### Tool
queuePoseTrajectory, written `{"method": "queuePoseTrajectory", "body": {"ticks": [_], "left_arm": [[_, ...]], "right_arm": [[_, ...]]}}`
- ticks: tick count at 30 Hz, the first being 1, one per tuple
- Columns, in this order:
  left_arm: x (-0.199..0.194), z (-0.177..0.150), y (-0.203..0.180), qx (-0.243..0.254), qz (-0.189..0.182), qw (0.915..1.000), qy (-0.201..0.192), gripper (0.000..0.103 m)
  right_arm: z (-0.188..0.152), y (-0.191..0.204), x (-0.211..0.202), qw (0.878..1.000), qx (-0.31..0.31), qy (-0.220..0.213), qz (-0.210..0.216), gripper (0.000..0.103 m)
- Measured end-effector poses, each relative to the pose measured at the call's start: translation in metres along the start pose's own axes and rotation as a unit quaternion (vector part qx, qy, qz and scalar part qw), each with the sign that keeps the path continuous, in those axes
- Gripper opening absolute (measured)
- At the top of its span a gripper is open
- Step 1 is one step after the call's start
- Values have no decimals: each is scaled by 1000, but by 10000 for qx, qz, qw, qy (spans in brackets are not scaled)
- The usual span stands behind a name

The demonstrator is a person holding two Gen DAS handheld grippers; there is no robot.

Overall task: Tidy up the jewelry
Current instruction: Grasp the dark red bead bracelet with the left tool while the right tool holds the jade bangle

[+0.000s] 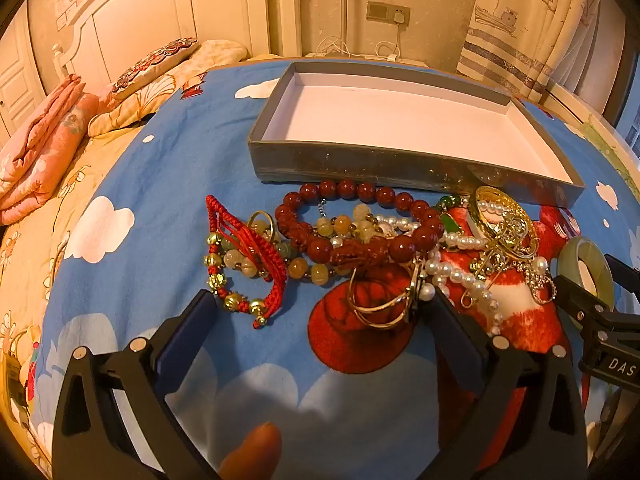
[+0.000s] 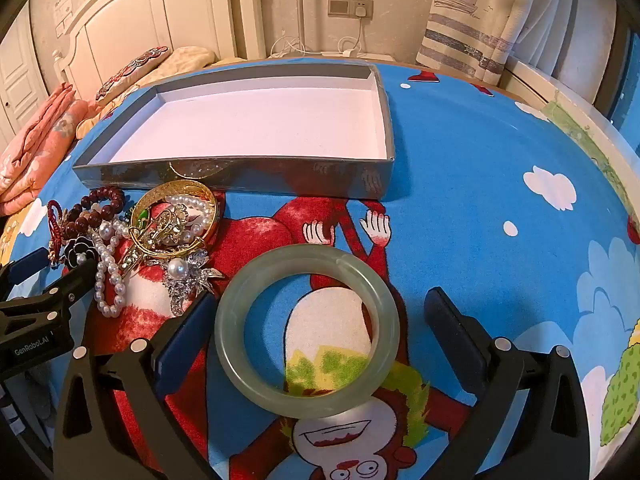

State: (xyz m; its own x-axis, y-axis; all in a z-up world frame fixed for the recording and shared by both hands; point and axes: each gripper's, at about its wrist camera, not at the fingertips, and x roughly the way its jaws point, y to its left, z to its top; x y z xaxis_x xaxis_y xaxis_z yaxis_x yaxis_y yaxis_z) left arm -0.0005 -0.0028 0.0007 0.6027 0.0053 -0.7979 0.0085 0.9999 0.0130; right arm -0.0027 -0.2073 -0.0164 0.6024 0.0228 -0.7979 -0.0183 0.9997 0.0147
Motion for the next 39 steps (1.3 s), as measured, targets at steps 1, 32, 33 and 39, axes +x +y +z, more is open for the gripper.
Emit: {"method": "queuePoseTrajectory", "body": {"ticks": [1,32,33,39], "left_arm": [[0,0,0,0,0,10000,0,101],[-8,-9,4,-62,53,9999,-61,101],[-8,-9,4,-63,52,9999,-61,101],[-8,-9,4,-67,52,9999,-57,101]], "right_arm": [[0,0,0,10000,-9,12,-12,99],[4,-2,1,9992,-233,268,159,99],[4,-1,2,9989,-284,311,195,99],[5,-6,0,9968,-573,388,395,99]]}}
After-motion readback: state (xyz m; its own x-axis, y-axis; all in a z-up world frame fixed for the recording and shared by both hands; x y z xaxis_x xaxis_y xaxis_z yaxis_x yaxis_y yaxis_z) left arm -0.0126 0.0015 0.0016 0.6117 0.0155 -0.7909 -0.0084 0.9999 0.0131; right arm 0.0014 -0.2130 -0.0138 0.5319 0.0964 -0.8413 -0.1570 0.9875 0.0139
